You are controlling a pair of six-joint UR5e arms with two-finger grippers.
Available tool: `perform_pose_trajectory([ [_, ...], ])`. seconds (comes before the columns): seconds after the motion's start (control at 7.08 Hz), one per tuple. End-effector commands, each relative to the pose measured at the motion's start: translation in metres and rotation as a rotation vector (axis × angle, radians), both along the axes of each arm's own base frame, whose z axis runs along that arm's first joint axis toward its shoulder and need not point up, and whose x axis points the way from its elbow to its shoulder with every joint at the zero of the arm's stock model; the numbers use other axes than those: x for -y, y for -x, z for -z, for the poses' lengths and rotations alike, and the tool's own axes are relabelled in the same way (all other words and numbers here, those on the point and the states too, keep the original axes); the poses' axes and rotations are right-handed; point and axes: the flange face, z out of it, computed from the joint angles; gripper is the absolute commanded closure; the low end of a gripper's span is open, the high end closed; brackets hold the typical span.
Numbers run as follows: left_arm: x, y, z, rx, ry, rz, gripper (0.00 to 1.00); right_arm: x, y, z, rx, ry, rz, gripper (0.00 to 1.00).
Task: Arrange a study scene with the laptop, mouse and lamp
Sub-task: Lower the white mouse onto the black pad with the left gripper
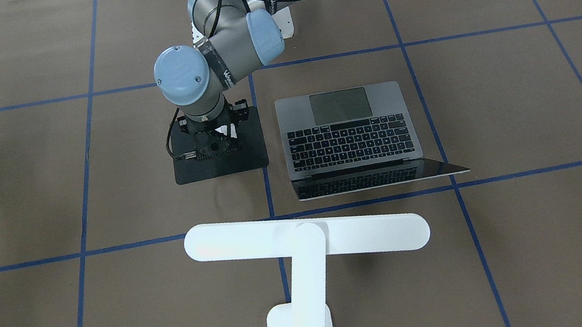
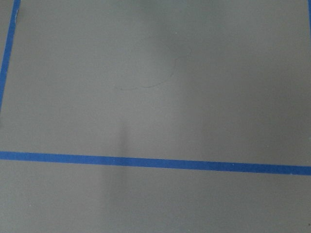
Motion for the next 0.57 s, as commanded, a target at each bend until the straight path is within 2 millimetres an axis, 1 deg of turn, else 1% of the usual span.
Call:
perform_pose_trajectory([
  [0.0,0.001,-0.018,-0.016,0.006,-0.002,-0.01,0.82,0.001,-0.001,0.002,0.002,-0.001,-0.004,0.0],
  [0.14,-0.004,-0.024,-0.019,0.013,-0.009,-0.012,0.78,0.001,-0.001,0.003,0.002,-0.001,-0.005,0.01],
  [0.28,-0.006,-0.026,-0.02,0.016,-0.008,-0.015,0.45,0.001,-0.001,0.003,0.003,-0.003,-0.005,0.0],
  [0.42,-0.011,-0.028,-0.02,0.017,-0.008,-0.02,0.22,0.001,-0.001,0.004,0.004,-0.006,-0.005,0.0],
])
